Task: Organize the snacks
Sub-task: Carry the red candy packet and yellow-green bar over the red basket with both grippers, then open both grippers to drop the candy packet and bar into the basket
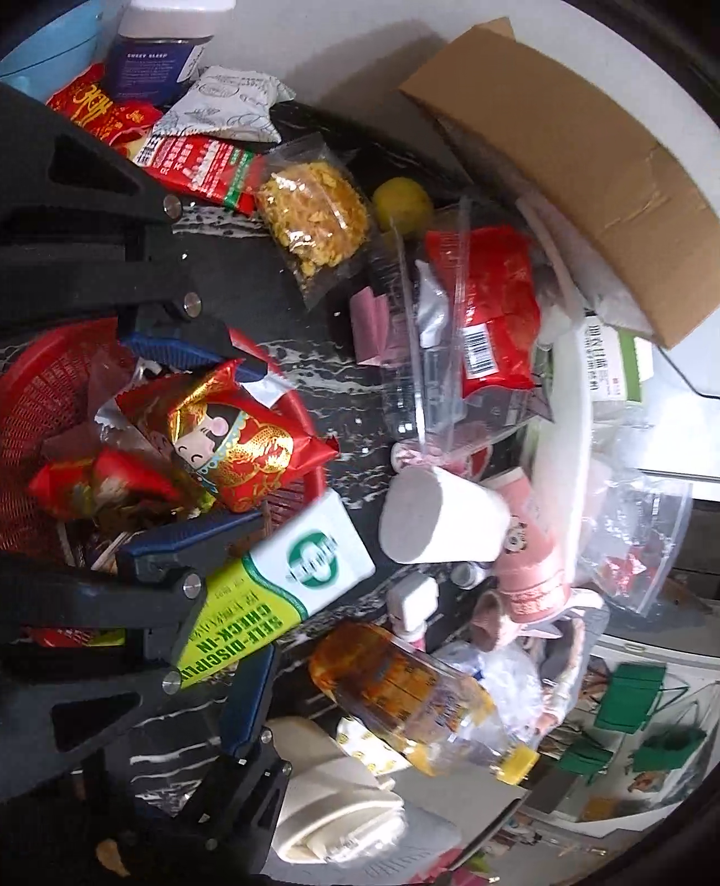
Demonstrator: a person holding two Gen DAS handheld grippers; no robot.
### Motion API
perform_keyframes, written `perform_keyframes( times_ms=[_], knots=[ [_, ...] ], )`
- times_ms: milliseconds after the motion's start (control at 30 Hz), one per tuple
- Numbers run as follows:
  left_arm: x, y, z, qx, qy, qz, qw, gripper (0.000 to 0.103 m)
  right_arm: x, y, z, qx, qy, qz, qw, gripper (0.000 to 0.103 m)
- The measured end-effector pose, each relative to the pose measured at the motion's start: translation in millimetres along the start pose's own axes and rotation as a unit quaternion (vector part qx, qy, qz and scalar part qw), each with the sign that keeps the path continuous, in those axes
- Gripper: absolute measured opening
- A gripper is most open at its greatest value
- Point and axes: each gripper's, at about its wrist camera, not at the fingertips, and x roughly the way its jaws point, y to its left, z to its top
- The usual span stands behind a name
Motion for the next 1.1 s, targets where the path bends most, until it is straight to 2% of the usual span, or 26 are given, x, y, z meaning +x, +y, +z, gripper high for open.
perform_keyframes(
  times_ms=[200,467,567,600,700,867,1100],
  knots=[
    [6.6,-4.8,-3.2,0.01,0.011,0.005,0.9999,0.046,15.4,7.7,-5.5,-0.019,0.023,-0.012,0.999,0.046],
    [9.3,-5.3,-2.7,0.011,0.019,0.006,0.9997,0.047,15.7,4.0,-4.6,-0.013,0.04,-0.002,0.999,0.048],
    [9.2,-5.6,-2.1,0.012,0.022,0.006,0.9997,0.047,12.5,3.0,-4.3,-0.011,0.047,0.002,0.999,0.054],
    [9.2,-6.6,-2.3,0.014,0.022,0.007,0.9996,0.047,10.7,3.4,-4.4,-0.014,0.047,0.003,0.999,0.059],
    [8.8,-8.3,-2.3,0.014,0.023,0.01,0.9996,0.047,4.7,5.1,-5.4,-0.028,0.047,-0.011,0.998,0.065],
    [7.9,-13.2,-0.8,0.019,0.019,0.01,0.9996,0.047,-6.9,-1.3,-7.7,-0.018,0.044,-0.023,0.999,0.065],
    [6.1,-19.7,-1.8,0.021,0.02,0.026,0.9992,0.056,-17.6,-7.6,-15.2,-0.001,0.036,-0.029,0.999,0.066]
  ],
)
